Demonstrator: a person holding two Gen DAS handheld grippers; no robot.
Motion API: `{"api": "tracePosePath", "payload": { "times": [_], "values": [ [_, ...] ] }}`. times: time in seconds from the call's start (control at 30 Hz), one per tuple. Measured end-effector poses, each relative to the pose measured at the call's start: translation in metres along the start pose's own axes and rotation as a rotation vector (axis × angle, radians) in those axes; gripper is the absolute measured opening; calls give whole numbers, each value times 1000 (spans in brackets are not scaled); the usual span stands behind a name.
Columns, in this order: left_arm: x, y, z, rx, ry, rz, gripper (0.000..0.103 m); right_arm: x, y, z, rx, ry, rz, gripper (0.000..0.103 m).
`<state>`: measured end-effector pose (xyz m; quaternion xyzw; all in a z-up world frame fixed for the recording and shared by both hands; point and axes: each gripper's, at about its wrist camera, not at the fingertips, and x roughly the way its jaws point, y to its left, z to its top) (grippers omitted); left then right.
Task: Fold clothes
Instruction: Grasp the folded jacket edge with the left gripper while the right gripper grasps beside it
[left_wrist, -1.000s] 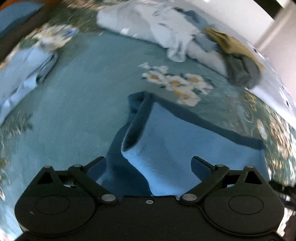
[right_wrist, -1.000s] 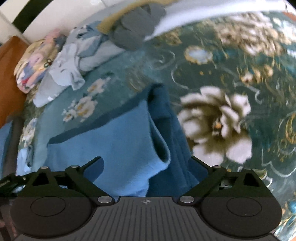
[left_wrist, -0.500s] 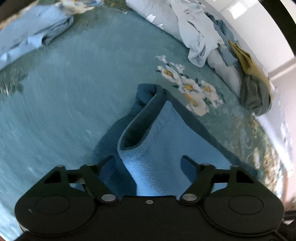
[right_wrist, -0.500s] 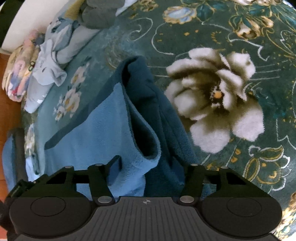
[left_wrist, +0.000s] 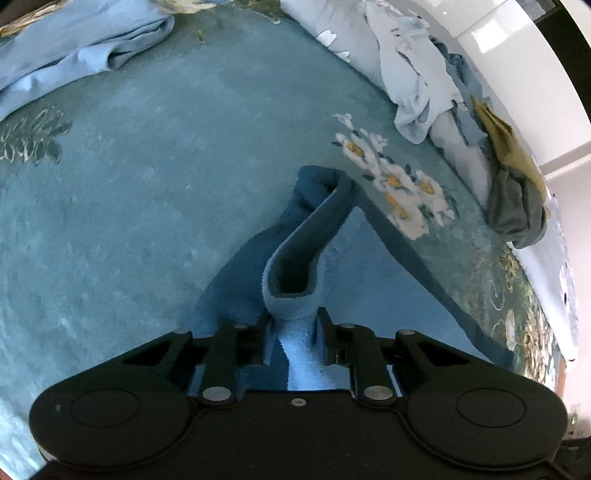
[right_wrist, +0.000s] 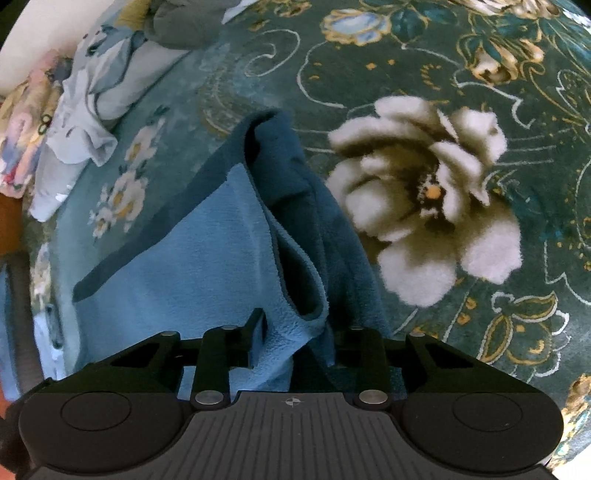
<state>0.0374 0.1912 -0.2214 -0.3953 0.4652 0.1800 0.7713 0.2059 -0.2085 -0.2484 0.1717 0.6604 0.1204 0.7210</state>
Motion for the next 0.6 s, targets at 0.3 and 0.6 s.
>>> {"api": "tracePosePath", "payload": {
  "times": [0.3,0.6],
  "values": [
    [11,4,1,15,28,28,24,7,-1,3,2,4,-13,29],
    [14,4,0,24,40,46,28,9,-4,2,7,3,-8,30]
  ]
}}
